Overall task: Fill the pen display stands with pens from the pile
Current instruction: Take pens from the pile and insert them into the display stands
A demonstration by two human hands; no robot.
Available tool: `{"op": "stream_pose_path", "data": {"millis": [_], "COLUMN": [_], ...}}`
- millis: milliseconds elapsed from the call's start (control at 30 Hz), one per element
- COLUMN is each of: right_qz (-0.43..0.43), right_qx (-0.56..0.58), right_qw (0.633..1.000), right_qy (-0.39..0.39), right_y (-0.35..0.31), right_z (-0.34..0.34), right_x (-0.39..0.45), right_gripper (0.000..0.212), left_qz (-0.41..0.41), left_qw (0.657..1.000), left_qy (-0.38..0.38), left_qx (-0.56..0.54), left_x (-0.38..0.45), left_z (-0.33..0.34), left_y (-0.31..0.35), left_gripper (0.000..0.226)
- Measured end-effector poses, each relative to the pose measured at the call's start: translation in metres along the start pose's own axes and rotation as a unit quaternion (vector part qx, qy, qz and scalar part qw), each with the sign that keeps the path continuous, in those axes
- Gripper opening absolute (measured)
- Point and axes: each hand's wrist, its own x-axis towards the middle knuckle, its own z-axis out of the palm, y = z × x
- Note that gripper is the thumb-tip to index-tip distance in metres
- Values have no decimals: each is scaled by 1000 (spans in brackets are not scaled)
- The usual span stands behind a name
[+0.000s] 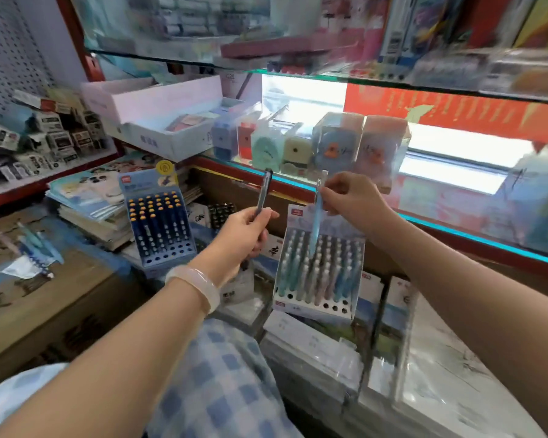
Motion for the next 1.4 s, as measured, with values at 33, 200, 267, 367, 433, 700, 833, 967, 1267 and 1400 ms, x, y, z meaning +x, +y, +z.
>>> {"op": "stream_pose_path", "data": {"millis": [33, 200, 267, 367, 433, 700, 833, 967, 1267, 1400], "right_qz": [0, 2, 23, 44, 74, 122, 126, 136, 164, 108], "right_qx": [-10, -95, -114, -129, -135, -136, -164, -181, -320, -357], "right_qw": [1000, 995, 993, 991, 988, 983, 978, 972, 907, 911], "right_qy": [4, 3, 0, -10, -18, 1, -38, -54, -220, -178], "right_y": [5, 38, 55, 78, 91, 107, 113, 116, 102, 59], "right_z": [-6, -26, -29, -27, -23, -11, -6, 5, -8, -21], "right_x": [-5, -33, -47, -65, -74, -83, -86, -90, -70, -38], "right_gripper": [5, 12, 11, 8, 8, 7, 9, 8, 11, 10], "left_qz": [-4, -57, -65, -51, -48, -41, -50, -55, -19, -13], "left_qw": [1000, 998, 998, 998, 998, 997, 996, 995, 995, 991], "left_qy": [-8, 5, 11, 10, 9, 26, 23, 25, 8, 2], "left_qx": [7, -13, -7, 22, 46, 66, 71, 75, 98, 136], "left_x": [-1, -3, -4, -5, -6, -4, -6, -8, -22, -28], "left_z": [7, 37, 45, 53, 56, 51, 49, 46, 20, -4], "left_y": [0, -5, -7, -14, -19, -31, -35, -36, -29, -31], "left_gripper": [21, 28, 28, 26, 24, 27, 24, 23, 16, 15]}}
